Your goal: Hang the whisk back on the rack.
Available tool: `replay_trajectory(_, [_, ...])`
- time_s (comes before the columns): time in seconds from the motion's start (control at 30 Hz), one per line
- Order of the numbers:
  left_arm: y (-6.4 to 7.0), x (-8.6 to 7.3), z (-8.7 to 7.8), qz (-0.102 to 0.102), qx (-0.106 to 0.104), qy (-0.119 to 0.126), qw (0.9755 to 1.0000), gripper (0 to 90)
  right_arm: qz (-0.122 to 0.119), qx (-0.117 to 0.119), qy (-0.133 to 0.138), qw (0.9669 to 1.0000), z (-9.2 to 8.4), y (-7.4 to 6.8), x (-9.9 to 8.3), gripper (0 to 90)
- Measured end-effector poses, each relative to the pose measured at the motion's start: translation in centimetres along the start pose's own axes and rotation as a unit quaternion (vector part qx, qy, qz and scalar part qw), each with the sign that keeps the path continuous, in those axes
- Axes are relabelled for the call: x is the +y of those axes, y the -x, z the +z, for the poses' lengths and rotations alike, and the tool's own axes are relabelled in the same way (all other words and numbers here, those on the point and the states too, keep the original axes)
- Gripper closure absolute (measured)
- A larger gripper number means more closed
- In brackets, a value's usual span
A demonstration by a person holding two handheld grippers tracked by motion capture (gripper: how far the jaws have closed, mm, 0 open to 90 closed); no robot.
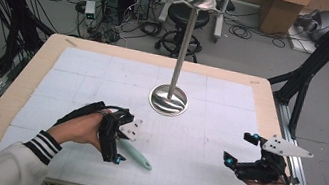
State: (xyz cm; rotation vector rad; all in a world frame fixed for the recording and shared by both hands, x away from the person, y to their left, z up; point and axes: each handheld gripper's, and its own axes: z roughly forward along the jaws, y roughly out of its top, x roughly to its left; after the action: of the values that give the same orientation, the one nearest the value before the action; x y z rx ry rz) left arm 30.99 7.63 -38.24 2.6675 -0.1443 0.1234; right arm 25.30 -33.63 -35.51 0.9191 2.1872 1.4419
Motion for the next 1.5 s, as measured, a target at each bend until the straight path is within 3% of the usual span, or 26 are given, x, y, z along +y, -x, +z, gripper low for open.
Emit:
replay_trajectory(0.2, [-0.2, -0.1, 1.2, 0.006, -0.011, -0.024, 0.9996, 3.2, 0.001, 0.000, 0.001, 1.0000, 0.0, 0.0, 0.0, 0.5])
replay_trajectory(0.23, [-0.3, -0.1, 1.3, 0.007, -0.014, -0.025, 0.9996, 6.8, 0.002, 0.000, 0.001, 1.0000, 0.0, 0.0, 0.0, 0.5])
replay_trajectory(0.5, [-0.9, -0.4, 2.2, -0.005, -0.018, -0.045, 0.9988, 13.3, 0.000, 0.001, 0.002, 1.0000, 0.0, 0.1, 0.0, 0.5])
replay_trajectory(0.67, [-1.1, -0.6, 2.3, -0.009, -0.030, -0.053, 0.9981, 27.1, 0.001, 0.000, 0.002, 1.0000, 0.0, 0.1, 0.0, 0.5])
replay_trajectory(0.93, [-1.0, -0.7, 2.7, -0.005, -0.041, -0.071, 0.9966, 33.6, 0.002, 0.001, 0.002, 1.0000, -0.1, 0.1, -0.1, 0.5])
replay_trajectory(1.23, [-0.8, -0.8, 2.5, 0.003, -0.040, -0.076, 0.9963, 40.3, 0.002, 0.001, 0.002, 1.0000, 0.0, 0.1, 0.0, 0.5])
replay_trajectory(1.5, [-0.8, -0.7, 2.5, 0.011, -0.026, -0.081, 0.9963, 50.5, 0.001, 0.002, 0.002, 1.0000, -0.1, 0.1, 0.0, 0.5])
